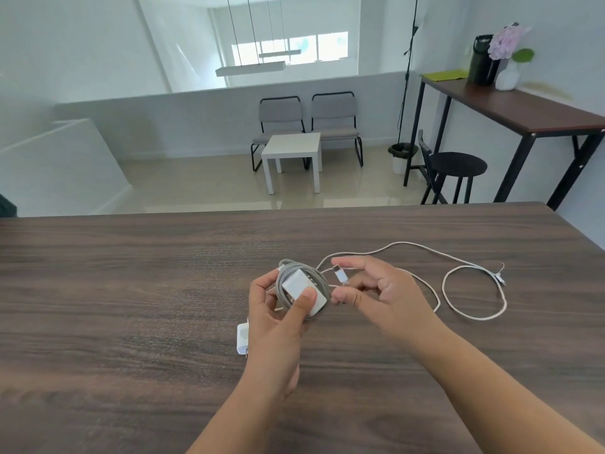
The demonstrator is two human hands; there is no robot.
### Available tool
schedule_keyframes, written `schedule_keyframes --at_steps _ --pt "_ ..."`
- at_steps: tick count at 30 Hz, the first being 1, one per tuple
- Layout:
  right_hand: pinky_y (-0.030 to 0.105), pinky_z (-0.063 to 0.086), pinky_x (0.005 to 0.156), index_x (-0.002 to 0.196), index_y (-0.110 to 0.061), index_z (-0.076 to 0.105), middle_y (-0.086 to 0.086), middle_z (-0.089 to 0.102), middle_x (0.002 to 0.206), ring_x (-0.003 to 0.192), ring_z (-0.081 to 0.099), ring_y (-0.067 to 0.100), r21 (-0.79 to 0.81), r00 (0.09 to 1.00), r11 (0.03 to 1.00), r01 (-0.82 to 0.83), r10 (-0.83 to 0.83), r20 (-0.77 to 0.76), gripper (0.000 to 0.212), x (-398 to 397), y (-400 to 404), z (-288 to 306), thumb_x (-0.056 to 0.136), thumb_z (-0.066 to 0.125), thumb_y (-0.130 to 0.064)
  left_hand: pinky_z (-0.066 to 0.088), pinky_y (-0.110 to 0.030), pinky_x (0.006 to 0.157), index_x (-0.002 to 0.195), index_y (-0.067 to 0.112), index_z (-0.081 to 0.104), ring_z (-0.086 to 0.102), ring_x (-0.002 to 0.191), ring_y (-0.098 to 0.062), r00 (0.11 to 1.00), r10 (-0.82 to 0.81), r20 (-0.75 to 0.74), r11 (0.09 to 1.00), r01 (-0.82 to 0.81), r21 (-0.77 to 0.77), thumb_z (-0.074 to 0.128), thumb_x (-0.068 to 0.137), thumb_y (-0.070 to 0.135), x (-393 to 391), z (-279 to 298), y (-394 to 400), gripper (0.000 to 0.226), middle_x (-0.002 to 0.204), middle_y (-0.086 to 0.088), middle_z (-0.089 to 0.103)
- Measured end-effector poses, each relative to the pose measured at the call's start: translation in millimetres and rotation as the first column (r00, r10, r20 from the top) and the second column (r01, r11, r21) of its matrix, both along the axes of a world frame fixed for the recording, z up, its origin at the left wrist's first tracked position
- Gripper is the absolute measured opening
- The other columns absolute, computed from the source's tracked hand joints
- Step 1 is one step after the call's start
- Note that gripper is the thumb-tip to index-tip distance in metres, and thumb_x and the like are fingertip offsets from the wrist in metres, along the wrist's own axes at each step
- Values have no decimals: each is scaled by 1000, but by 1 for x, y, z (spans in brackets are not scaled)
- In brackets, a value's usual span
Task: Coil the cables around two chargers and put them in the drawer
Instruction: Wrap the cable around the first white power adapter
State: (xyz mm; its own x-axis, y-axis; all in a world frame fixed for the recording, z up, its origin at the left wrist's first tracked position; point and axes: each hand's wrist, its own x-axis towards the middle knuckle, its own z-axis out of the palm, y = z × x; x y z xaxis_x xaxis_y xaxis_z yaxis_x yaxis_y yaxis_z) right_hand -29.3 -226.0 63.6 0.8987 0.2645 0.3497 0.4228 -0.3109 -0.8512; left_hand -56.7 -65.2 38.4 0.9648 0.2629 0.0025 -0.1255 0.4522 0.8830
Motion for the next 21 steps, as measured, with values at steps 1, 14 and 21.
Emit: schedule_keyframes --at_steps 1,14,21 --pt "30 50 83 104 -32 65 -12 75 76 81 67 5 21 999 1000 1 -1 -36 25 0 1 0 82 73 -21 58 -39 81 113 21 52 67 94 -18 1000 11 29 999 -12 40 81 69 7 0 -1 -1 55 112 -6 64" --pt "16 48 70 83 -15 76 -8 73 79 73 64 6 -132 878 957 257 -174 446 8 -9 16 -2 77 72 -19 53 -21 75 110 28 47 66 92 -5 965 42 260 954 -117 277 73 72 7 -6 1 -7 51 98 23 67" --pt "9 45 73 92 -15 76 -10 71 82 78 62 1 -151 932 967 205 -145 333 13 -16 17 3 82 69 -9 54 -24 76 111 26 47 64 92 -6 949 -33 315 931 -84 354 72 74 4 -5 6 0 50 99 25 66"
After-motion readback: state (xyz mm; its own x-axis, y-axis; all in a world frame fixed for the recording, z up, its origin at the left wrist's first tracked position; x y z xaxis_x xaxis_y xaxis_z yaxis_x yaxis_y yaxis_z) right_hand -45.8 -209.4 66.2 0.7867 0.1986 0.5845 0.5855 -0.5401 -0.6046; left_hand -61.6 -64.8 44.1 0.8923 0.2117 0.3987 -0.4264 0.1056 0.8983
